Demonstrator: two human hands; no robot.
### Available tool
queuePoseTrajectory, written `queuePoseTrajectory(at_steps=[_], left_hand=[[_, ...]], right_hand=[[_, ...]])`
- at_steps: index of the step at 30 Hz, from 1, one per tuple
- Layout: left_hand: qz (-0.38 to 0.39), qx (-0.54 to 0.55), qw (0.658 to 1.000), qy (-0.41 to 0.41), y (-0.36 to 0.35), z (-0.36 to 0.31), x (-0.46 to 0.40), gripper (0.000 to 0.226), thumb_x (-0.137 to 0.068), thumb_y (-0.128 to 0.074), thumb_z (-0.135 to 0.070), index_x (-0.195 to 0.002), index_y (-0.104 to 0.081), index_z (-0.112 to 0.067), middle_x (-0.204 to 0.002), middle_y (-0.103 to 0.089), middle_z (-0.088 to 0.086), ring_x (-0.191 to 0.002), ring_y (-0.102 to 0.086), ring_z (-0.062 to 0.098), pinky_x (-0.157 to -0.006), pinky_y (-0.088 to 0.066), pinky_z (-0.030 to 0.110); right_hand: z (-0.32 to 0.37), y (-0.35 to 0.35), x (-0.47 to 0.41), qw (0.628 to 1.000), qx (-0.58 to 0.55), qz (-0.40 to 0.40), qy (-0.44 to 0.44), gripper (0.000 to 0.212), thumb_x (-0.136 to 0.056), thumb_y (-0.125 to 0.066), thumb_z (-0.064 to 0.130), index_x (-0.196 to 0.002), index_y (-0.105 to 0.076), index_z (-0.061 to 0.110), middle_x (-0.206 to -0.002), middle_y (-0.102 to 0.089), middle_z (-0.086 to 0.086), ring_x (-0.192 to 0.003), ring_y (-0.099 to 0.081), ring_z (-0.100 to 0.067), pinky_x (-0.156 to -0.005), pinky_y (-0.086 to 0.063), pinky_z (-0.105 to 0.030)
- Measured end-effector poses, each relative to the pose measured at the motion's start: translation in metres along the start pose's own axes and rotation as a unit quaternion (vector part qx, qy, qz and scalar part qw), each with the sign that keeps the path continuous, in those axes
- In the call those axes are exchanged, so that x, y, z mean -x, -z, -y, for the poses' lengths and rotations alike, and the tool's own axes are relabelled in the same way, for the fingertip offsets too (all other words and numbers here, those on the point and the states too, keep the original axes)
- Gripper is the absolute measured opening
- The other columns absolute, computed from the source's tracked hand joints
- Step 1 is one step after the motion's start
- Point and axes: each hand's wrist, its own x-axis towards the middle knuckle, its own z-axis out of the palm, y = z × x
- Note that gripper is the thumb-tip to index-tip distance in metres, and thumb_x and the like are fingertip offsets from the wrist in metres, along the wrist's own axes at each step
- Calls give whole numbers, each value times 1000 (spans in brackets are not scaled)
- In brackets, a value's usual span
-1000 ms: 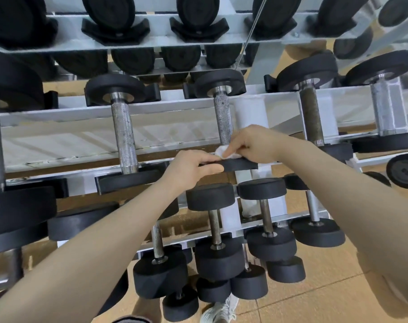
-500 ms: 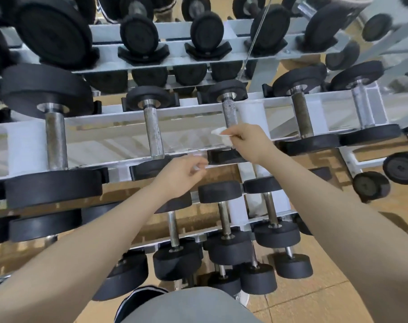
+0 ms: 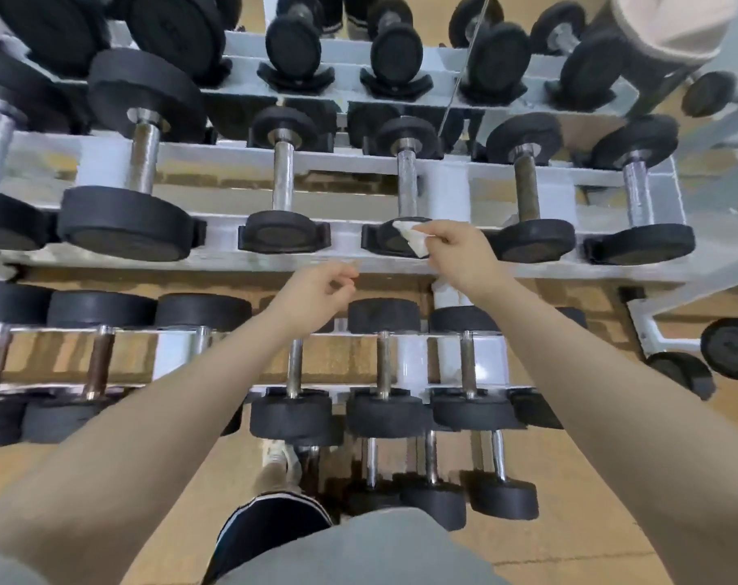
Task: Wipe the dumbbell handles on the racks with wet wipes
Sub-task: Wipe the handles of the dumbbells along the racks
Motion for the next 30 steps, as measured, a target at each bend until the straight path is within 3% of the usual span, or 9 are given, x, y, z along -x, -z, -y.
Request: queuePoseTrajectory(at_steps=[4,7,10,12,15,18,21,26,30], left_hand=[[-64,28,997,32,0,11,33,34,-93,-50,-17,-127,-52,-17,-112,-58,-5,-103,-54,11,-92,-41,23],[-84,20,996,36,17,27,37,35,-93,-51,-17,-128,-51,-17,-114,-60,-2,-107,-56,15,-93,-42,26],[-93,-9,995,32,40,46,22,37,-94,-49,-17,-131,-48,-17,-121,-59,1,-109,-55,17,-91,-41,25],[-102,-27,994,15,57,55,5,39,-94,-47,-13,-133,-46,-16,-126,-56,2,-112,-53,17,-91,-38,23],[-113,-59,992,-13,84,68,-28,39,-94,-48,-13,-133,-47,-15,-131,-52,3,-120,-47,18,-94,-32,20],[-88,-78,992,-39,106,84,-65,36,-93,-51,-21,-129,-52,-18,-133,-51,1,-123,-45,18,-99,-29,22],[-19,-54,998,-7,117,98,-89,33,-91,-55,-27,-123,-59,-20,-122,-59,-3,-114,-52,15,-96,-36,26],[7,-99,995,-14,124,111,-102,34,-86,-59,-38,-117,-62,-26,-118,-63,-5,-106,-56,15,-93,-45,36],[17,-53,998,-26,126,119,-105,33,-84,-63,-35,-115,-64,-26,-114,-65,-4,-104,-58,16,-92,-46,39]], right_hand=[[5,-17,8,999,5,25,19,35,-96,-37,7,-123,-58,10,-94,-59,-1,-73,-51,-7,-76,-44,-25],[12,-38,-1,999,-11,29,24,35,-96,-38,8,-124,-57,11,-118,-60,-9,-93,-50,-12,-89,-44,-29],[21,-62,-19,999,-6,26,17,35,-96,-39,9,-126,-56,13,-126,-57,-6,-108,-51,-17,-101,-41,-31],[28,-77,-36,1000,-5,20,20,33,-96,-42,11,-125,-57,13,-126,-57,-4,-112,-52,-18,-100,-41,-29],[43,-98,-72,999,-14,-13,33,28,-93,-51,16,-118,-63,11,-116,-63,-2,-102,-54,-12,-92,-42,-24],[57,-117,-124,997,22,-46,55,27,-91,-55,17,-115,-65,10,-115,-64,-1,-103,-57,-14,-92,-44,-26],[69,-134,-175,990,79,-63,103,27,-93,-52,16,-117,-65,12,-111,-64,-11,-105,-57,-22,-89,-42,-27],[80,-154,-228,955,239,0,174,32,-97,-42,11,-124,-59,12,-111,-53,-18,-105,-52,-31,-89,-36,-29],[79,-153,-224,918,316,122,204,25,-94,-44,4,-108,-63,13,-112,-50,-16,-110,-49,-31,-82,-32,-27]])
